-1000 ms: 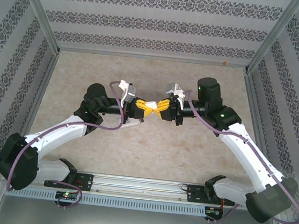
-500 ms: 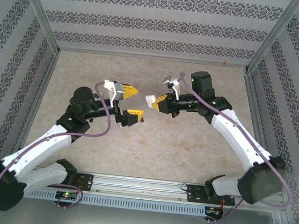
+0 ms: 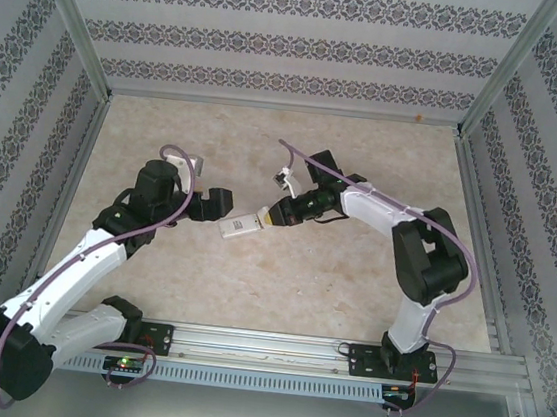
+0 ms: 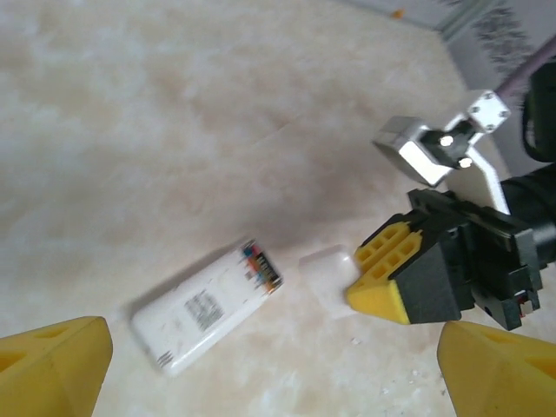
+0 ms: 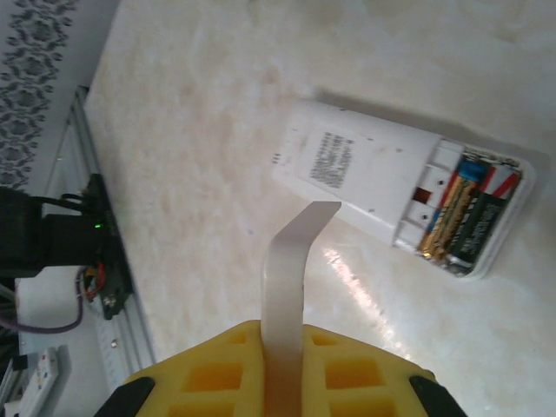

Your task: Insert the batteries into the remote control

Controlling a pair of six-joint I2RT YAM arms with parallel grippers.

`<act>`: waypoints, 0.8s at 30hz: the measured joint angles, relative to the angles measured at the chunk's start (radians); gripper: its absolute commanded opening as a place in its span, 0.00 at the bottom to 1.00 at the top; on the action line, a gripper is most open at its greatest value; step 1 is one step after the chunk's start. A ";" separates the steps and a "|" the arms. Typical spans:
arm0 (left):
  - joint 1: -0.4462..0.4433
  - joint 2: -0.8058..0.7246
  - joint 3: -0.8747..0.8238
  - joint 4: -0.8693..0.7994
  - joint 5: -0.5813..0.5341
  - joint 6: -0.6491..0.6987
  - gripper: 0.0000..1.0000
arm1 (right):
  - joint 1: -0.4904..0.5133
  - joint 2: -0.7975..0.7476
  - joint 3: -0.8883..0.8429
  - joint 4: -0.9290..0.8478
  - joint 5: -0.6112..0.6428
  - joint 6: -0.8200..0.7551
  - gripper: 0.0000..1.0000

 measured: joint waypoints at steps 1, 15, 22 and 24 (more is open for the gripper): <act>0.010 0.002 -0.011 -0.005 0.000 -0.020 0.96 | 0.004 0.020 0.007 0.004 0.007 0.000 0.12; 0.060 0.077 -0.113 -0.022 0.062 -0.106 1.00 | 0.008 0.136 0.014 0.219 0.032 0.116 0.13; 0.060 0.098 -0.112 -0.021 0.076 -0.106 1.00 | 0.008 0.176 0.012 0.260 0.013 0.159 0.15; 0.060 0.098 -0.112 -0.019 0.076 -0.106 1.00 | 0.008 0.176 0.006 0.264 0.009 0.161 0.16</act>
